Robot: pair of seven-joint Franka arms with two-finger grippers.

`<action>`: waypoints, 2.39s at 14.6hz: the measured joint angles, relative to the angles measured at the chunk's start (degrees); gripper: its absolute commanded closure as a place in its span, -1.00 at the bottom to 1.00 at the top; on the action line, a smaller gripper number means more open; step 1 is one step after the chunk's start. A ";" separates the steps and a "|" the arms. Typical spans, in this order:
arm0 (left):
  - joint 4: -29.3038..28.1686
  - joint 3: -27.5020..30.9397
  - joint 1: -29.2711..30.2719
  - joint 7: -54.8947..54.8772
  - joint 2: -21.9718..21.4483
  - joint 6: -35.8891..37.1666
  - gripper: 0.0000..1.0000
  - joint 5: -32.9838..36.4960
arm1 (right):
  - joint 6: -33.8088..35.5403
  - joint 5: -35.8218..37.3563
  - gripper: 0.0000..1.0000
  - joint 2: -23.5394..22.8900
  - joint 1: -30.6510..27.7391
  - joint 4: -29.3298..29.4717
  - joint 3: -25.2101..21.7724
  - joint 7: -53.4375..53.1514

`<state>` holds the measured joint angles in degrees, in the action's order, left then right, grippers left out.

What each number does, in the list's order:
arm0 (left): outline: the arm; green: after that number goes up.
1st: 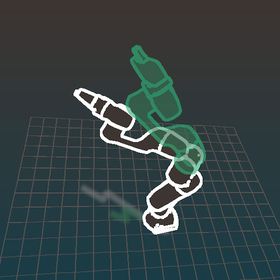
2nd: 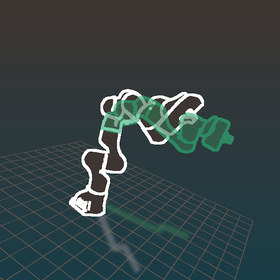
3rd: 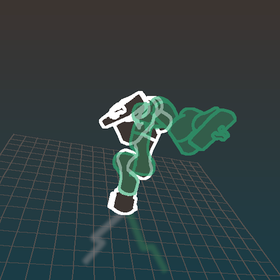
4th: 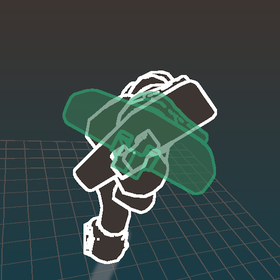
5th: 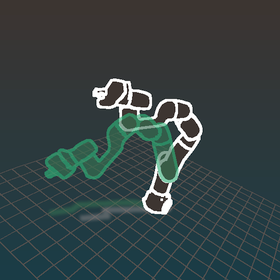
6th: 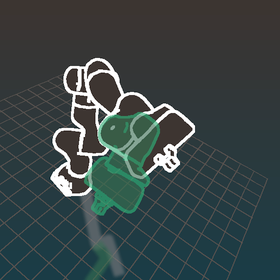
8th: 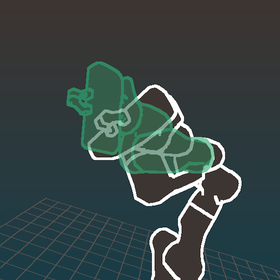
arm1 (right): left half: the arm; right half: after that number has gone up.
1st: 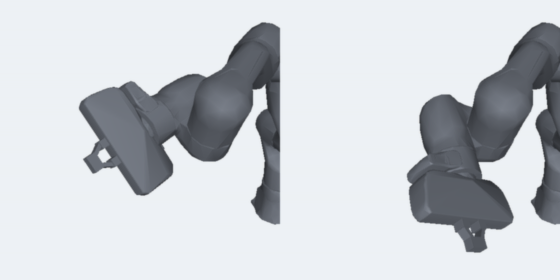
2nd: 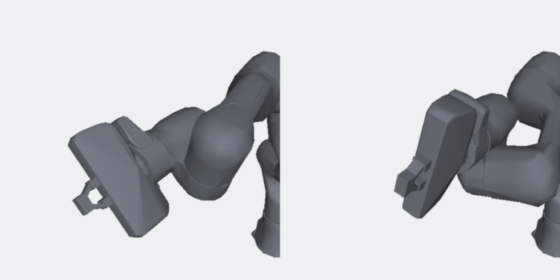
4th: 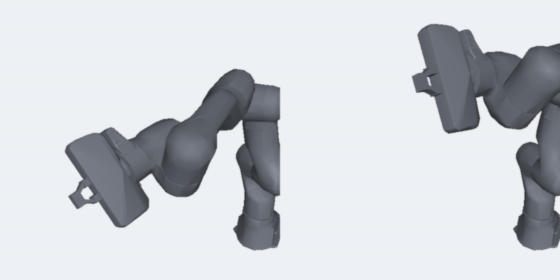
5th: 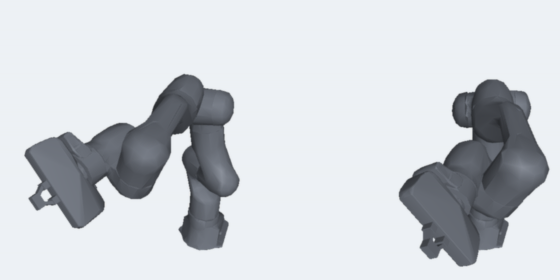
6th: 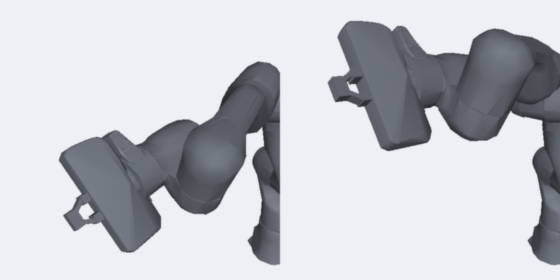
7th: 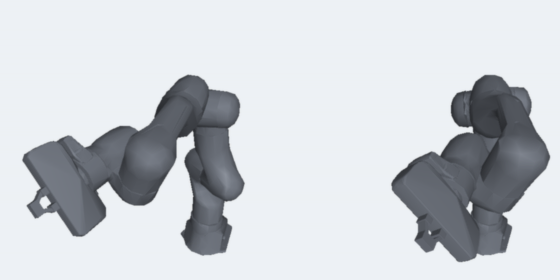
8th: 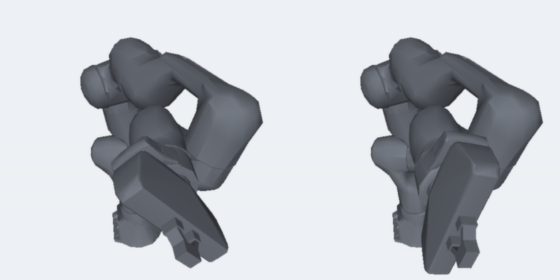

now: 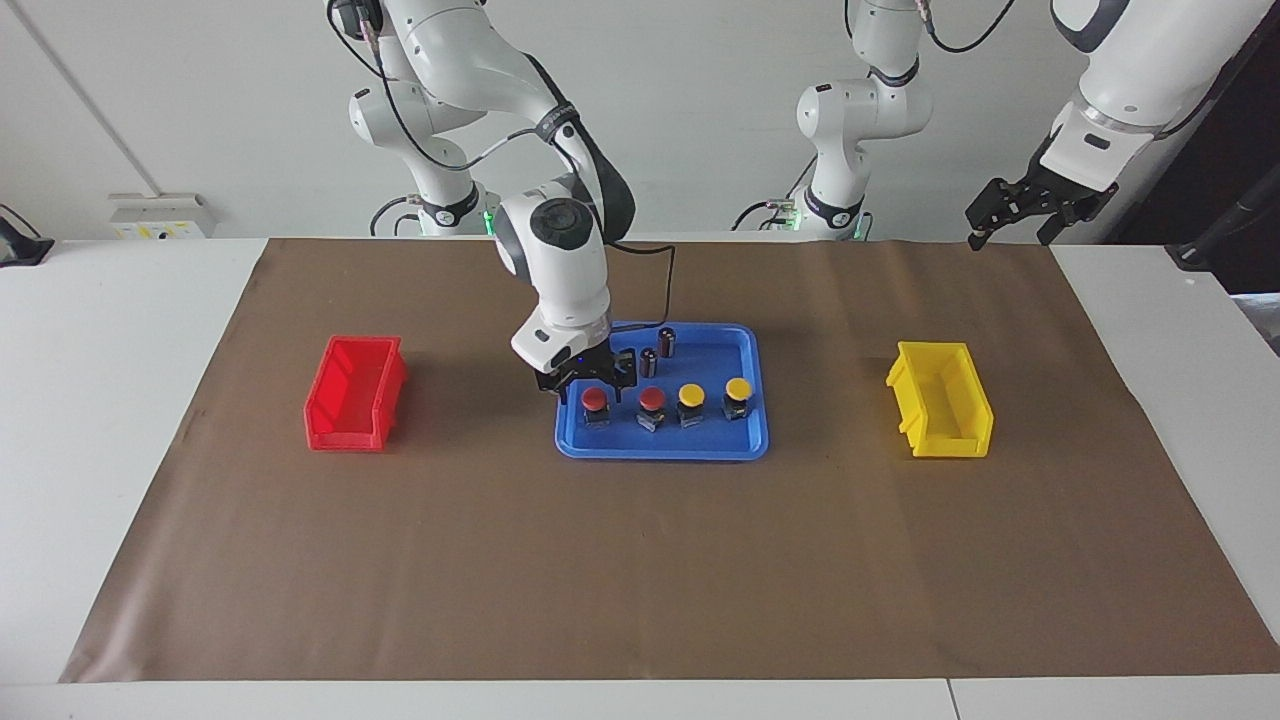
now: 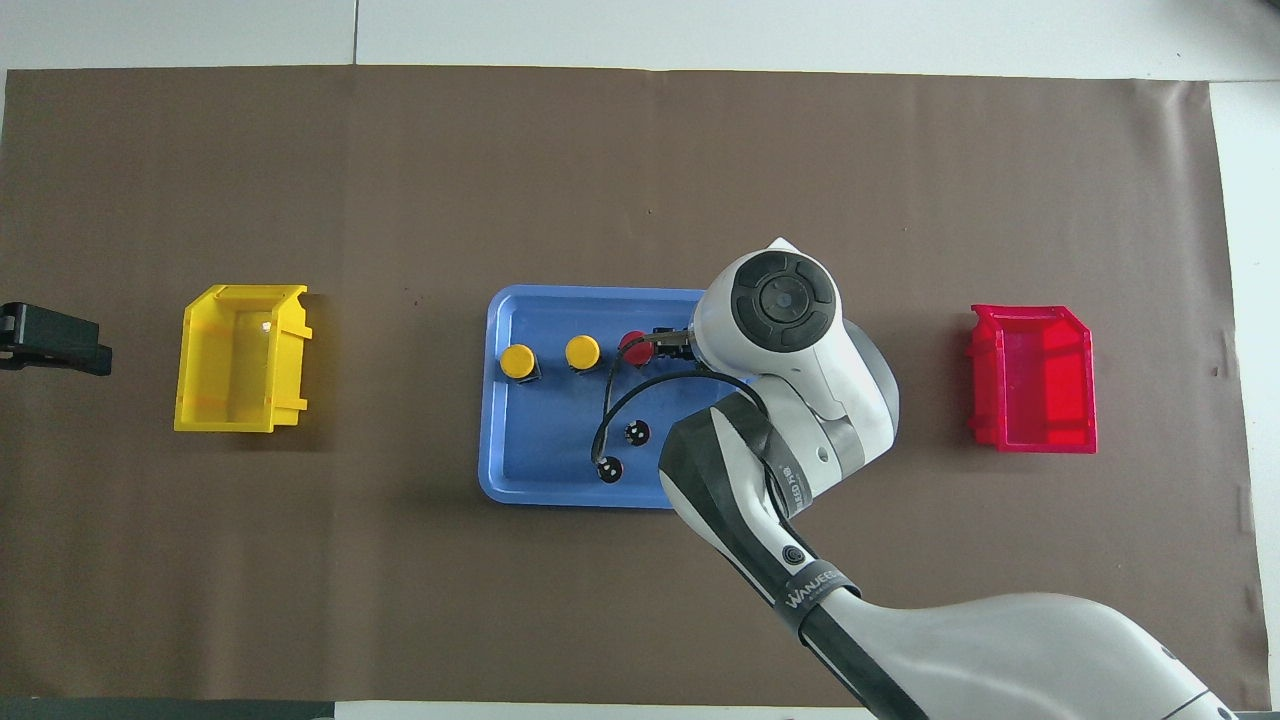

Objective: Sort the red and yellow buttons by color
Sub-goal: 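Move the right gripper to the red bin while the left gripper reaches, then open the right gripper over the red bin while the left gripper grasps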

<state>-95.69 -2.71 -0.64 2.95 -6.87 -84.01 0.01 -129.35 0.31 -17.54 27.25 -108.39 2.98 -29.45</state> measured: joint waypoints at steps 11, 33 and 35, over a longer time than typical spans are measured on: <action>-1.80 0.00 0.02 0.00 -0.75 -1.29 -1.00 0.00 | -1.72 0.05 0.46 -0.17 -0.04 -0.21 -0.56 0.35; -17.51 -1.77 -28.21 34.96 17.89 -43.07 -0.60 -0.08 | 6.19 -2.53 0.47 27.25 -35.60 -23.58 -1.29 46.97; -18.12 -1.77 -28.23 34.96 17.89 -43.19 -0.60 -0.08 | 1.69 -2.54 0.47 27.24 -35.83 -26.91 -1.30 47.00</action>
<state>-113.81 -4.48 -28.87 37.91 11.01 -127.20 -0.07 -127.66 -2.23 9.70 -8.58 -135.31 1.68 17.56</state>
